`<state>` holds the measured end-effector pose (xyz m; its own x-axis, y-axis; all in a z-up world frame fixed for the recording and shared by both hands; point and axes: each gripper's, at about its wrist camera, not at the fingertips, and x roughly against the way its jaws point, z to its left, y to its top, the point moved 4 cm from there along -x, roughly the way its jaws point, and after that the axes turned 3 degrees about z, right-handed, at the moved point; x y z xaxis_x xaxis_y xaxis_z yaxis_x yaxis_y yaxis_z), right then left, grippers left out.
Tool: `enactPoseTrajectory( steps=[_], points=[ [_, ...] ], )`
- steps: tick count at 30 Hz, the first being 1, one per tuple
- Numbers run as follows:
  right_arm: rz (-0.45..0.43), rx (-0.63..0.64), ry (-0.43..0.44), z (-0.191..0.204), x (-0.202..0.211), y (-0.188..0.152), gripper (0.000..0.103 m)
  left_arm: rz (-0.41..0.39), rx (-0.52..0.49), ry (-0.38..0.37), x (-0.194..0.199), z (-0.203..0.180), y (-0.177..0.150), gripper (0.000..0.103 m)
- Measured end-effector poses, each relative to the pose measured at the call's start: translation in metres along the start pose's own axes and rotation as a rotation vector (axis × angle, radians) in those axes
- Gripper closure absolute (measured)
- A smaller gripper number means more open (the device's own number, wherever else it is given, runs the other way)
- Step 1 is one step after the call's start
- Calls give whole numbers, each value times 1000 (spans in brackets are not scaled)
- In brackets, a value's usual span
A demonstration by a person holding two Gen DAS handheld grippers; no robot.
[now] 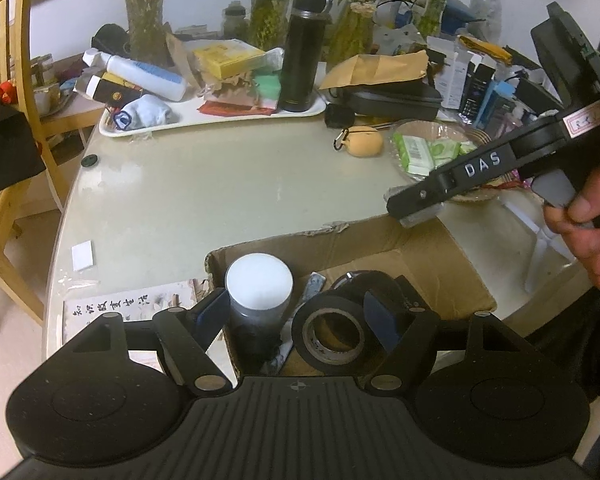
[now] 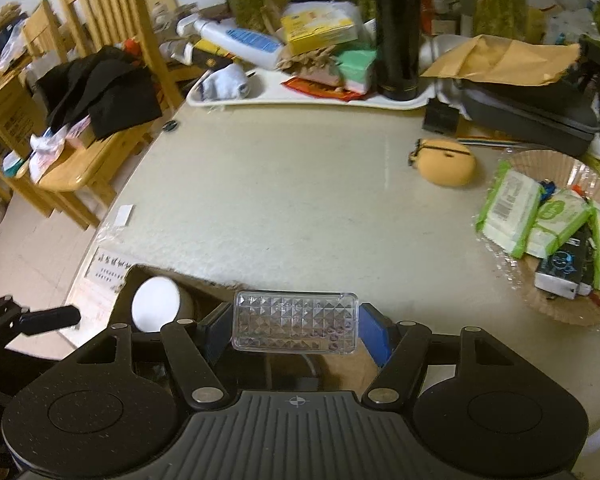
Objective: Organize rigid objects
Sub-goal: 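Lower the tape roll into the box and open left gripper while right releases the tray inside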
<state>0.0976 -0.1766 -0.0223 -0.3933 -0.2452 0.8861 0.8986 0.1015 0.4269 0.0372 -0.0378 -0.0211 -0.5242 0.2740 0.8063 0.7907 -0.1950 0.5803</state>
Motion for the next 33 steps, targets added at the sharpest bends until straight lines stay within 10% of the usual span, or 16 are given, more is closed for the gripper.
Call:
enactPoseTrajectory(
  steps=[5,33],
  points=[
    [0,6,-18,3,-3,1,5,-3,18,-2,0,2,0,30],
    [-3,-70,-133,-19,-5,2,0,10,27,14,-4,4,-1,30]
  ],
)
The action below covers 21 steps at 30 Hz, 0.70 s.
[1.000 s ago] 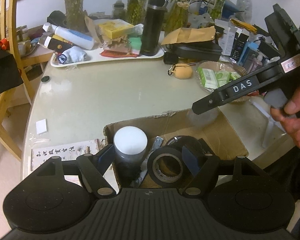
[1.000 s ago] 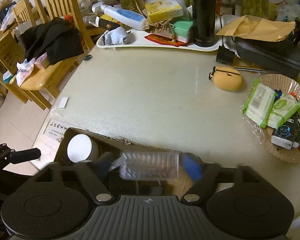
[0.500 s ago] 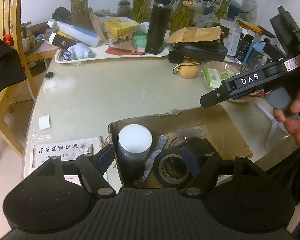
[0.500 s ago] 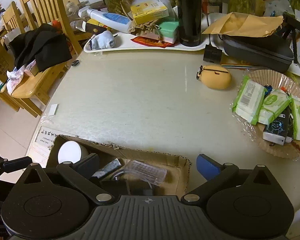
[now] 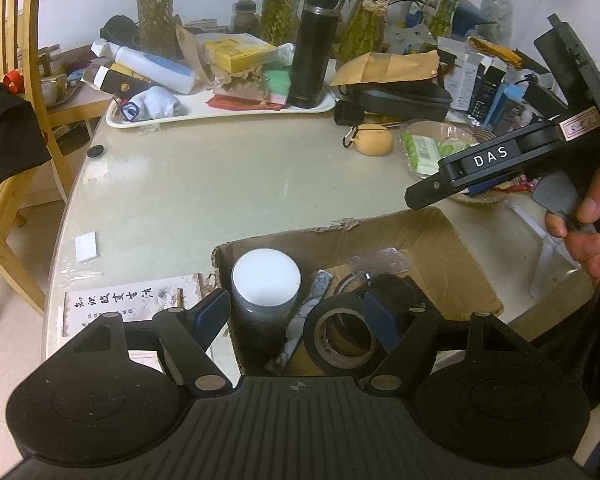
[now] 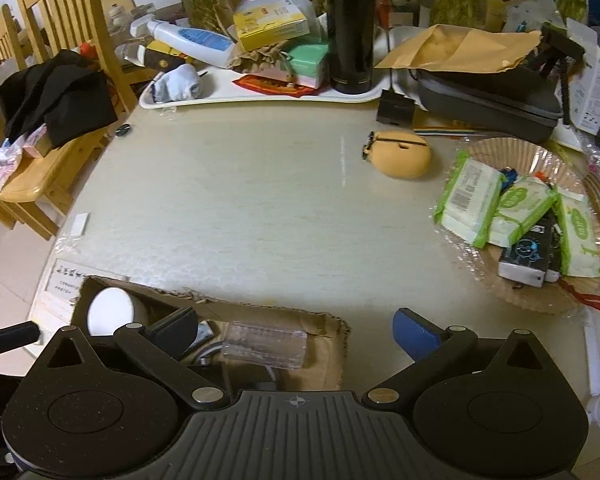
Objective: Organize rigid objects
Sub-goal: 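Lower the tape roll into the box and open left gripper while right releases the tray inside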
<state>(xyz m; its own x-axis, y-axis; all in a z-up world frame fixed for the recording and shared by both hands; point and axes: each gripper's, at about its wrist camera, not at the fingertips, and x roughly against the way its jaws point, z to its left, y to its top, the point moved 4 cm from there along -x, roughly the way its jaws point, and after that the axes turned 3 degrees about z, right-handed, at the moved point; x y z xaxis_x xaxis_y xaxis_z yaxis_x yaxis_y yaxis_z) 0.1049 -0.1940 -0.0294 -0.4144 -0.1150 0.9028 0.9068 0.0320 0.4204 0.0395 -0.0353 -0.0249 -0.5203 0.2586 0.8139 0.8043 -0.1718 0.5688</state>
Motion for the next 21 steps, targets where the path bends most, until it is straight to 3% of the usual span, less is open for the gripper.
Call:
enactPoseTrajectory(
  steps=[6,21],
  points=[
    [-12,-4,-83,-14,0,-2,0,1,2,-3,-1,-3,1,30],
    [-81,-4,-120,-37,1,-3,0,-13,-25,-28,-6,-12,24,30]
  ],
)
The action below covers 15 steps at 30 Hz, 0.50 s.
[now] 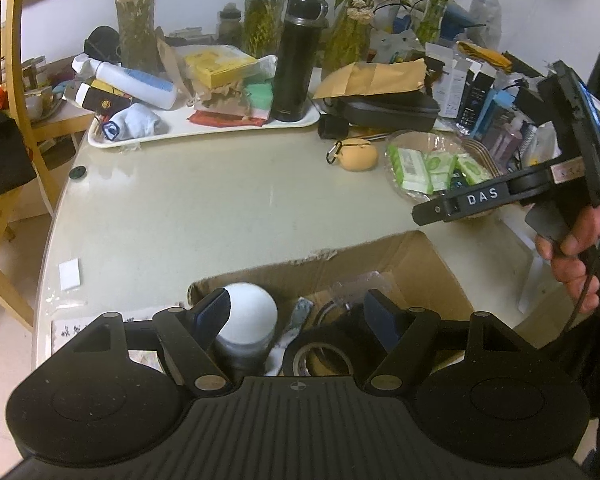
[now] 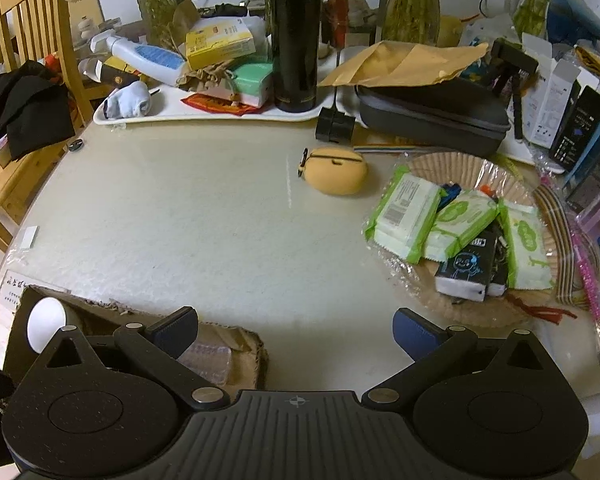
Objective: Organize rigid objects
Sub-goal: 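Lower the tape roll into the box and open left gripper while right releases the tray inside, then move the right gripper to the black cylindrical cap beside the black case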
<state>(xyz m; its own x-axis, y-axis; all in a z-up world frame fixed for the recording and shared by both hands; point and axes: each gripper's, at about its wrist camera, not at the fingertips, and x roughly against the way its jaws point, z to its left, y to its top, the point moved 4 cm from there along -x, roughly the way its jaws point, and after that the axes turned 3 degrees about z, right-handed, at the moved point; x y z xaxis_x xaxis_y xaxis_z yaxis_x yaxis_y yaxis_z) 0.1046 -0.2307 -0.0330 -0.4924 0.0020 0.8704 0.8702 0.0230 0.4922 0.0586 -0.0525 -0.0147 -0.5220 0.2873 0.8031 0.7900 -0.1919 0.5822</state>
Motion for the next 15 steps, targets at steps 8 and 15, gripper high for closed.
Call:
enactPoseTrajectory(
  steps=[8,15],
  points=[
    [-28,-20,-11,-9,-4,7,0,-15,-14,19,-9,1,23,30],
    [-49,20,3,-5,-16,18,0,-45,-37,25,-24,0,54,30]
  ],
)
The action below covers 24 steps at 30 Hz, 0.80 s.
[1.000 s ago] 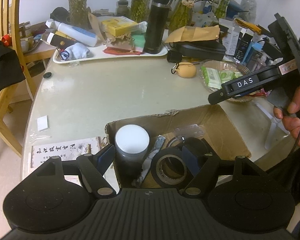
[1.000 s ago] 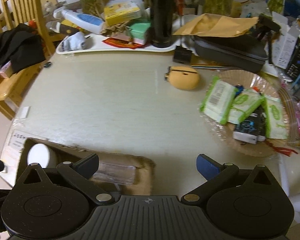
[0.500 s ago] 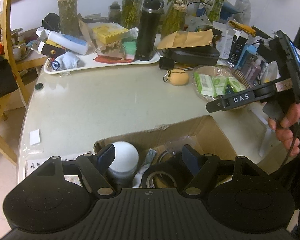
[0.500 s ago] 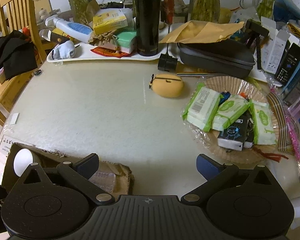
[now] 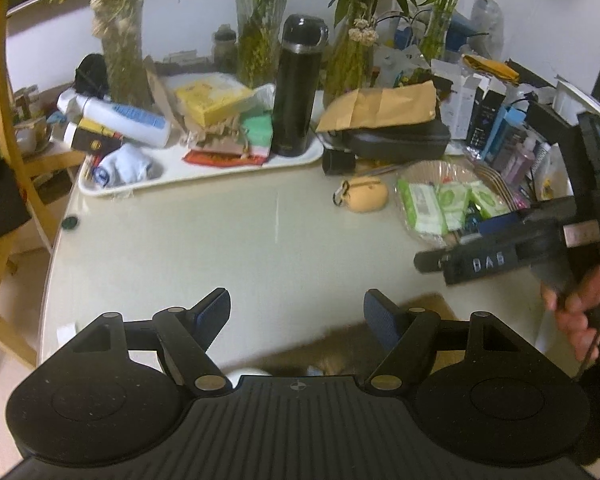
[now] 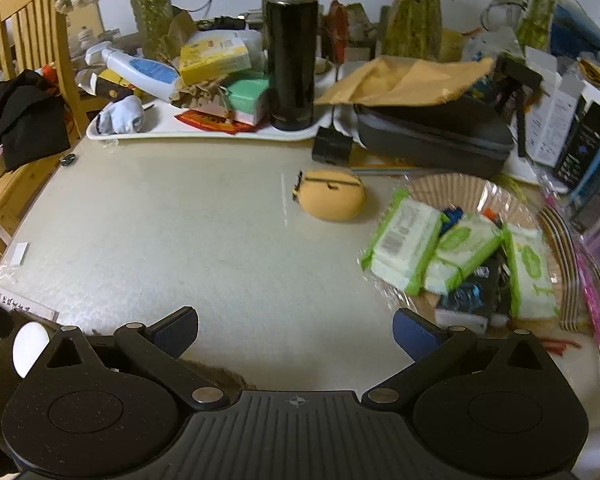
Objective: Organize rigid objects
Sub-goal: 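Move the right gripper to the black cylindrical cap beside the black case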
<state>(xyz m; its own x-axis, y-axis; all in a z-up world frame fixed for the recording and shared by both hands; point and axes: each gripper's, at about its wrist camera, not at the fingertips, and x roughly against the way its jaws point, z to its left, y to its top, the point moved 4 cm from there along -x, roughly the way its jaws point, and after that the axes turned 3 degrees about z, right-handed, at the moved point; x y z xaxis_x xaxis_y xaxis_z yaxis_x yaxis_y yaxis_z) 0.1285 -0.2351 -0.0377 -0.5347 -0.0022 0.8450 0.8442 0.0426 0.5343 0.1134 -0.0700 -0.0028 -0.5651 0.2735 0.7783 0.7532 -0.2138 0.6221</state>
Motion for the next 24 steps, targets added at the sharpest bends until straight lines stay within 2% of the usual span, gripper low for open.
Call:
enactPoseTrajectory(
  steps=[6,13,15,24],
  points=[
    [-39,45,7,1,-9,16,1,-26,-13,6,-21,2,21,30],
    [-67,76,9,-5,-30,33,2,-47,22,10,-31,16,19,30],
    [-72,84,17,-6,-34,37,6,-36,45,10,-33,21,18,30],
    [-36,60,40,-21,-70,54,11,-20,107,2,-30,32,22,30]
  ],
)
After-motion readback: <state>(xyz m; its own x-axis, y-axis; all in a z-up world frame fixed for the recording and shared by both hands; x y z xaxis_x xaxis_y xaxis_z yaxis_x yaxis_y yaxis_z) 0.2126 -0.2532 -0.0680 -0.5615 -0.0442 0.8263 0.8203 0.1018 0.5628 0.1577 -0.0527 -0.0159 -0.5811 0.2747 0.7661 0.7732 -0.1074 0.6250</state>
